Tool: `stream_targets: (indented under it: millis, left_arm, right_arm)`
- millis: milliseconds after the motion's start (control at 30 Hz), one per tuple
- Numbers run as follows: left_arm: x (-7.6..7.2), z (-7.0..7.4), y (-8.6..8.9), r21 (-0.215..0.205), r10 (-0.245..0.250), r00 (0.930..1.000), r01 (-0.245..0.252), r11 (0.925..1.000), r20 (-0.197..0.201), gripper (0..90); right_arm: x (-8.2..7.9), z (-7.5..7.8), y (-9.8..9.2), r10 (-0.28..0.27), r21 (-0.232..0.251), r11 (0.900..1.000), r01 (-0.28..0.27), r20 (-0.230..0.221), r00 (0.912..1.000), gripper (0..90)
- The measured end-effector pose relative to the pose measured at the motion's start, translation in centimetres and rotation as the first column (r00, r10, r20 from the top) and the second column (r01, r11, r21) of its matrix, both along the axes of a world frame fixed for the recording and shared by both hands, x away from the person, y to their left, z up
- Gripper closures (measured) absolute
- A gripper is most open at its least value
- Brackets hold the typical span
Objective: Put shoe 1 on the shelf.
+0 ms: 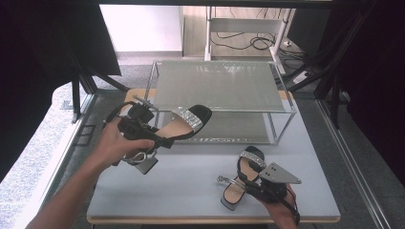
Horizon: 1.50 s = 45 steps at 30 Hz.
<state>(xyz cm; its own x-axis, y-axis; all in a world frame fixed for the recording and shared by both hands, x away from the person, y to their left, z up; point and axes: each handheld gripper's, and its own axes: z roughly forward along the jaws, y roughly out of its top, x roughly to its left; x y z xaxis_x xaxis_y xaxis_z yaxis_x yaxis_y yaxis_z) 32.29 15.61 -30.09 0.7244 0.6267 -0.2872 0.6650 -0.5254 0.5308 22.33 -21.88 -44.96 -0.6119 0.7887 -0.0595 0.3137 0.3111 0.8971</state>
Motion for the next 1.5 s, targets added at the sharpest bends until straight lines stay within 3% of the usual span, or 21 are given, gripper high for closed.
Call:
stream_targets:
  millis: [533, 700, 800, 1067, 1133, 1267, 1333, 1433, 1500]
  left_arm:
    - [6.7, 4.2, -2.1, -0.067, 0.080, 0.9968, -0.080, 0.9945, -0.003, 42.2]
    - [9.1, 4.6, -3.1, -0.059, 0.107, 0.9941, -0.108, 0.9924, -0.012, 42.2]
    - [10.5, 4.7, -3.6, -0.076, 0.125, 0.9919, -0.126, 0.9891, -0.023, 42.2]
    - [14.6, 4.9, -6.1, -0.054, 0.198, 0.9793, -0.200, 0.9783, -0.043, 42.2]
    - [15.7, 4.8, -6.7, -0.048, 0.215, 0.9752, -0.218, 0.9748, -0.052, 42.2]
    - [17.9, 4.1, -8.0, -0.006, 0.279, 0.9583, -0.280, 0.9600, -0.061, 42.2]
    - [19.1, 3.5, -8.7, 0.017, 0.310, 0.9485, -0.310, 0.9507, -0.065, 42.2]
    - [20.9, 2.4, -9.4, 0.048, 0.364, 0.9285, -0.362, 0.9311, -0.072, 42.2]
    - [21.8, 1.8, -9.7, 0.064, 0.383, 0.9206, -0.379, 0.9234, -0.077, 42.2]
  right_arm:
    - [0.1, -0.1, -0.2, -0.005, 0.005, 1.000, 0.005, -0.002, 1.0000, 48.5]
    - [0.0, 0.0, -0.2, -0.003, 0.007, 1.000, 0.003, -0.004, 1.0000, 48.5]
    - [0.0, 0.0, -0.2, -0.005, 0.010, 1.000, 0.005, -0.003, 1.0000, 48.5]
    - [-0.1, 0.0, -0.4, -0.008, 0.017, 1.000, 0.008, -0.002, 1.0000, 48.5]
    - [0.0, -0.1, -0.4, -0.009, 0.019, 1.000, 0.009, -0.006, 0.9999, 48.5]
    - [-0.1, -0.2, -0.5, -0.006, 0.016, 1.000, 0.006, -0.008, 1.0000, 48.5]
    - [-0.1, -0.2, -0.5, -0.004, 0.017, 1.000, 0.005, -0.007, 1.0000, 48.5]
    - [-0.2, -0.2, -0.4, -0.002, 0.016, 1.000, 0.002, -0.004, 1.0000, 48.5]
    - [-0.4, -0.2, -0.3, 0.001, 0.010, 1.000, -0.001, 0.000, 1.0000, 48.4]
